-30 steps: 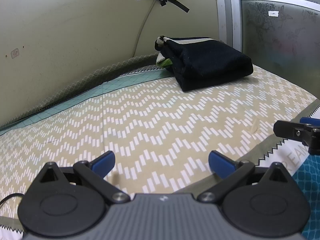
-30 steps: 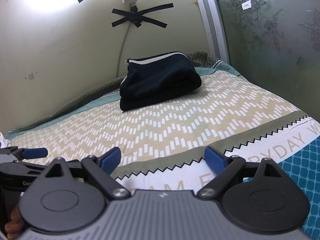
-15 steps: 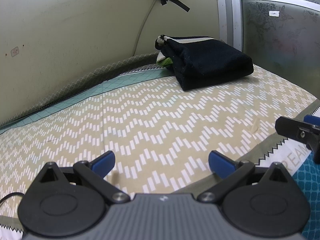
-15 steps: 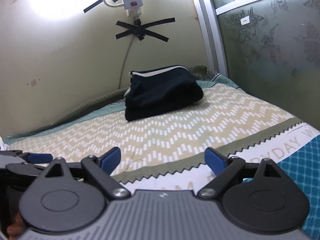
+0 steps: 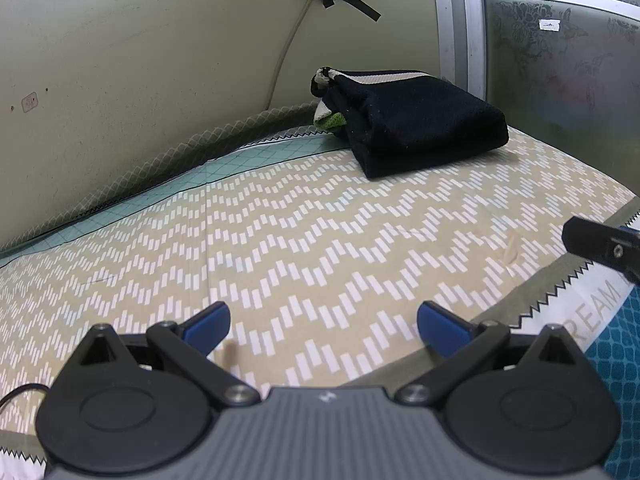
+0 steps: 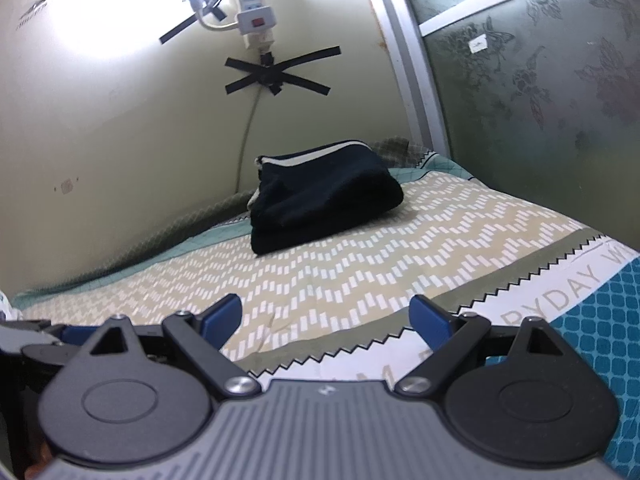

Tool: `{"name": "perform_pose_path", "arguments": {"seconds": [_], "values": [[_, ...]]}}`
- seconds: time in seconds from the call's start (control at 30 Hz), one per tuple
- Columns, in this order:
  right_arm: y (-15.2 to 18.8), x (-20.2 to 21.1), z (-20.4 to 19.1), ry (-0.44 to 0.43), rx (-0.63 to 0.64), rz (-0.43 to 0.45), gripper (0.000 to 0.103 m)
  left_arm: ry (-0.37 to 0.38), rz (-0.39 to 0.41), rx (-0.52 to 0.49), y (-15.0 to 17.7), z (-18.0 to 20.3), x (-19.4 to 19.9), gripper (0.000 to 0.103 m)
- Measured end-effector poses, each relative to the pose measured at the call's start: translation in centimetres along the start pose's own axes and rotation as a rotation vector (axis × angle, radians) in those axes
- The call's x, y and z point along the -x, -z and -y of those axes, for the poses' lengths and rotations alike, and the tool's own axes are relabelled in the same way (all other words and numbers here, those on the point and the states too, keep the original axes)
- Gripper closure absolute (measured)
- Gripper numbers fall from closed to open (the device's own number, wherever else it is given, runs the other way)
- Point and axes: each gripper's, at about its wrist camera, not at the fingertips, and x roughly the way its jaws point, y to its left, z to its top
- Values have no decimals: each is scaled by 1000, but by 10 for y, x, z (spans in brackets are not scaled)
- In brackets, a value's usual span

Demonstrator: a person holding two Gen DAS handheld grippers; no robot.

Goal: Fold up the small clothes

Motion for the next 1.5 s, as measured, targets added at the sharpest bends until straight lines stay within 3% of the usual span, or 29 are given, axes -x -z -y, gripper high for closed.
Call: {"name": "perform_pose_path", "arguments": {"seconds": [1.5], "values": [[0,5,6,-9,-44,26,18,0,0,4,-1,-5,-1,0]]}}
